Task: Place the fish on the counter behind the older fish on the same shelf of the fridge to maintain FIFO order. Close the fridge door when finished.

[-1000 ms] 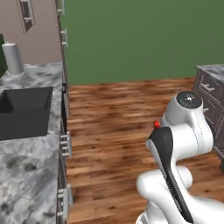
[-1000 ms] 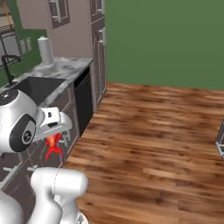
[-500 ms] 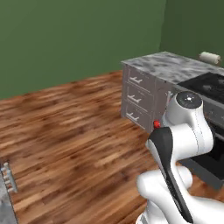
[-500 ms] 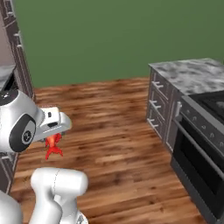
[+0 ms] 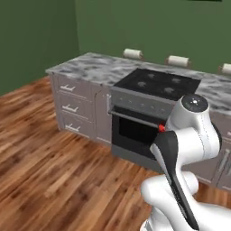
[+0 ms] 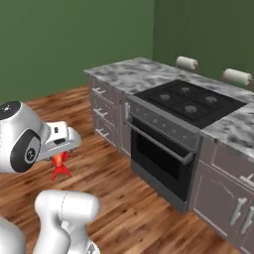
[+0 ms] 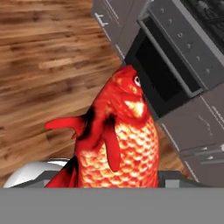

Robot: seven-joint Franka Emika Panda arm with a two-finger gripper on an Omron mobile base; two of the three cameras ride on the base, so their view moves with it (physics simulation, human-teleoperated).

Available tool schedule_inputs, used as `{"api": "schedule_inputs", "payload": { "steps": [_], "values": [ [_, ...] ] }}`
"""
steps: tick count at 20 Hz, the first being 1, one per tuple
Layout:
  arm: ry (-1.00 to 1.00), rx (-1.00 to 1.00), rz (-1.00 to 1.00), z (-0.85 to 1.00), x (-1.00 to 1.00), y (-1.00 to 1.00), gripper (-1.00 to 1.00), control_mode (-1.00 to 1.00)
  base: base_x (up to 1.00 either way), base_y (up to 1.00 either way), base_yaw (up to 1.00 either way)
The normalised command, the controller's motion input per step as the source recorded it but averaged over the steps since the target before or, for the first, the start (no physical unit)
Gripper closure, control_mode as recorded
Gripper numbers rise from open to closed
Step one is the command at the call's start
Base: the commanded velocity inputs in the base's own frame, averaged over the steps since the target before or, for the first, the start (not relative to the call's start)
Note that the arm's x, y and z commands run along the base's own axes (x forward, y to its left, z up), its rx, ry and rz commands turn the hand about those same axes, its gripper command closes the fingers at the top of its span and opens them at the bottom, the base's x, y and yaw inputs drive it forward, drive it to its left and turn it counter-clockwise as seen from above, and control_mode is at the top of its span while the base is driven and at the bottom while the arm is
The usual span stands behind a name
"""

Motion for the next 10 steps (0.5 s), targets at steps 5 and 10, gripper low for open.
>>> {"api": "schedule_inputs", "payload": {
  "steps": [5, 10],
  "values": [
    [0.00, 0.00, 0.00, 0.00, 0.00, 0.00, 1.00, 1.00, 0.02, -0.46, -0.65],
    [0.00, 0.00, 0.00, 0.00, 0.00, 0.00, 1.00, 1.00, 0.05, -0.49, -0.63]
  ]
}}
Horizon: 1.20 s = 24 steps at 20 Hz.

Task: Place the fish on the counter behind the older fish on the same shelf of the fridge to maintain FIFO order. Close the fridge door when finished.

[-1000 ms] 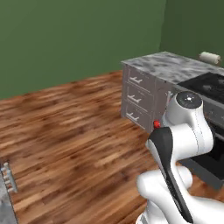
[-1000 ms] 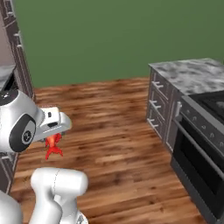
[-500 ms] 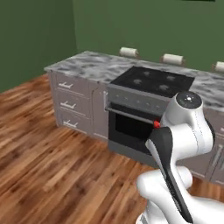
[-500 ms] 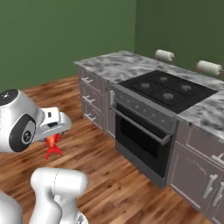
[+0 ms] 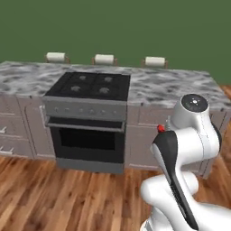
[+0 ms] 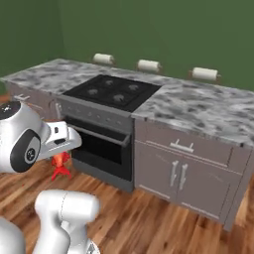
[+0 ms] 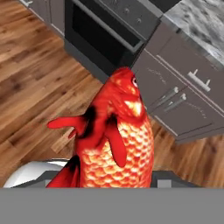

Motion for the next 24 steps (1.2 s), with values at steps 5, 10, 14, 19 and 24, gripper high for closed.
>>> {"api": "schedule_inputs", "payload": {
  "steps": [5, 10, 14, 19, 24],
  "values": [
    [0.00, 0.00, 0.00, 0.00, 0.00, 0.00, 1.00, 1.00, 0.09, -0.52, -0.61],
    [0.00, 0.00, 0.00, 0.00, 0.00, 0.00, 1.00, 1.00, 0.13, -0.53, -0.58],
    [0.00, 0.00, 0.00, 0.00, 0.00, 0.00, 1.00, 1.00, 0.17, -0.50, -0.56],
    [0.00, 0.00, 0.00, 0.00, 0.00, 0.00, 1.00, 1.00, 0.20, -0.46, -0.51],
    [0.00, 0.00, 0.00, 0.00, 0.00, 0.00, 1.00, 1.00, 0.31, -0.37, -0.45]
  ]
}}
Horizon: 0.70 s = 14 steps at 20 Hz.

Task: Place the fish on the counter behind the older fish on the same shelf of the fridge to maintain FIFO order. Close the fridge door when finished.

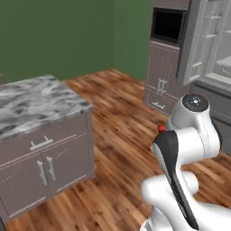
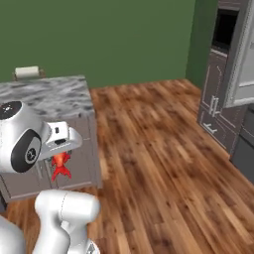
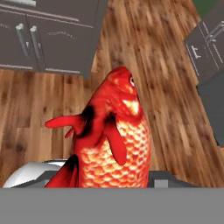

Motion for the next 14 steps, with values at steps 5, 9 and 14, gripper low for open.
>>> {"api": "schedule_inputs", "payload": {
  "steps": [5, 9, 14],
  "values": [
    [0.00, 0.00, 0.00, 0.00, 0.00, 0.00, 1.00, 1.00, 0.52, -0.34, -0.41],
    [0.00, 0.00, 0.00, 0.00, 0.00, 0.00, 1.00, 1.00, 0.53, -0.48, -0.44],
    [0.00, 0.00, 0.00, 0.00, 0.00, 0.00, 1.00, 1.00, 0.75, -0.10, -0.41]
  ]
}}
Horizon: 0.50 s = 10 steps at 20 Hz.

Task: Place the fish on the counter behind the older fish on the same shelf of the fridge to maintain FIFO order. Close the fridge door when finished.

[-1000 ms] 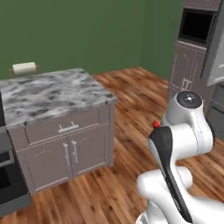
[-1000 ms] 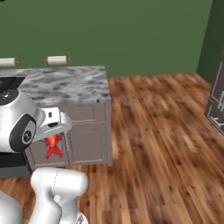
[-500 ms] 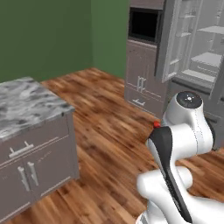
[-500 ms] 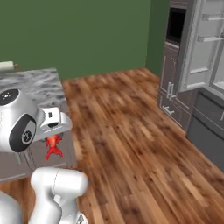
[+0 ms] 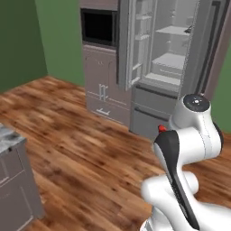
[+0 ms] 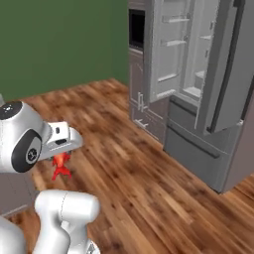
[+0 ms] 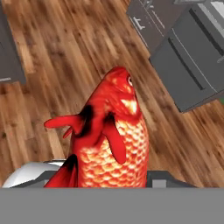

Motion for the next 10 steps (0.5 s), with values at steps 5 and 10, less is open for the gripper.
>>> {"api": "schedule_inputs", "payload": {
  "steps": [5, 10],
  "values": [
    [0.00, 0.00, 0.00, 0.00, 0.00, 0.00, 1.00, 1.00, 0.99, 0.09, -0.28],
    [0.00, 0.00, 0.00, 0.00, 0.00, 0.00, 1.00, 1.00, 0.99, 0.01, -0.30]
  ]
}}
